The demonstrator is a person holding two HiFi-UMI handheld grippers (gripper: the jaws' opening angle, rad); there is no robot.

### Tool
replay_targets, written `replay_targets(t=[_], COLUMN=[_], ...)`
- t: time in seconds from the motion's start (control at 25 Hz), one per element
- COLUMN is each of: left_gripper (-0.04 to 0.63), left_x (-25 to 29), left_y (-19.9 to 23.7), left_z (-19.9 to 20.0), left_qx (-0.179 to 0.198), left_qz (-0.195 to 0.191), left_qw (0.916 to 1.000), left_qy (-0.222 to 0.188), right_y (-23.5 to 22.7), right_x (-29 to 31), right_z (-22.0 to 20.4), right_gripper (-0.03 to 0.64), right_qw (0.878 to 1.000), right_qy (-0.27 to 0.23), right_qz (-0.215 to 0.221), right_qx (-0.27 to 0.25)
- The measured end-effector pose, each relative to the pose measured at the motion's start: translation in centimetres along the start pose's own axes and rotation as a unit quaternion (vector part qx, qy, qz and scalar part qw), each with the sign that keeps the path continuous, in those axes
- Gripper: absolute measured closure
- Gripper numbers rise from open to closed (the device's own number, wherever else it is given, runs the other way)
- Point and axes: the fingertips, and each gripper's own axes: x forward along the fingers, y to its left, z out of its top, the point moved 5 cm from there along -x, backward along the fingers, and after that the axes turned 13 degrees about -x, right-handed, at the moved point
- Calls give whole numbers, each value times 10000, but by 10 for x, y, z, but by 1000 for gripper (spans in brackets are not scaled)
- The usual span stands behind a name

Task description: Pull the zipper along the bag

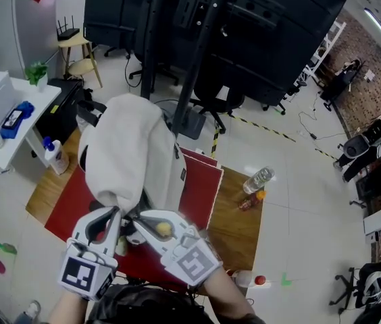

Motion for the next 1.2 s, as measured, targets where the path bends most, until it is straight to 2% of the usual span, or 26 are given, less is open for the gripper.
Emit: replay_targets(t=[0.04, 0.08, 0.16, 0.24, 0.28, 0.36, 0.52, 0.76, 0.96, 1.08, 1.16, 1.2], left_gripper=[581, 529, 496, 448, 403, 348, 347, 347, 347, 347, 358, 399], left_x=[1, 2, 7, 17, 24, 35, 41, 39, 37, 48, 52, 53], left_y=[-4, -8, -16, -22, -23, -23, -26, -33, -33, -30, -27, -26], left_z=[4, 8, 17, 22, 22, 20, 25, 33, 40, 33, 27, 26], left_qx=[-32, -38, 107, 357, 450, 475, 489, 884, 812, 738, 686, 700], left_qz=[-67, -138, -237, -271, -286, -321, -308, -196, -129, -107, -94, -72], left_qw=[10000, 9999, 9995, 9980, 9969, 9950, 9938, 9883, 9903, 9880, 9868, 9863], left_qy=[33, 71, 194, 441, 583, 814, 953, 1228, 1121, 1351, 1461, 1493], right_y=[0, -1, 0, 1, 2, 4, 9, 13, 13, 13, 14, 15], right_x=[-2, -3, -6, -7, -7, -7, -4, -2, -6, -6, -7, -7], right_z=[2, 3, 6, 10, 12, 16, 20, 25, 25, 27, 27, 27], right_gripper=[560, 560, 560, 560, 560, 560, 560, 560, 560, 560, 561, 561], right_qw=[9999, 9998, 9994, 9992, 9993, 9996, 9999, 9988, 9989, 9987, 9987, 9987], right_qy=[-49, -92, -149, -193, -204, -161, -97, -100, -222, -287, -265, -245], right_qz=[-15, -24, -32, -53, -68, -81, -118, -338, -356, -337, -315, -308], right_qx=[98, 194, 323, 334, 315, 238, 19, -349, -227, -267, -297, -318])
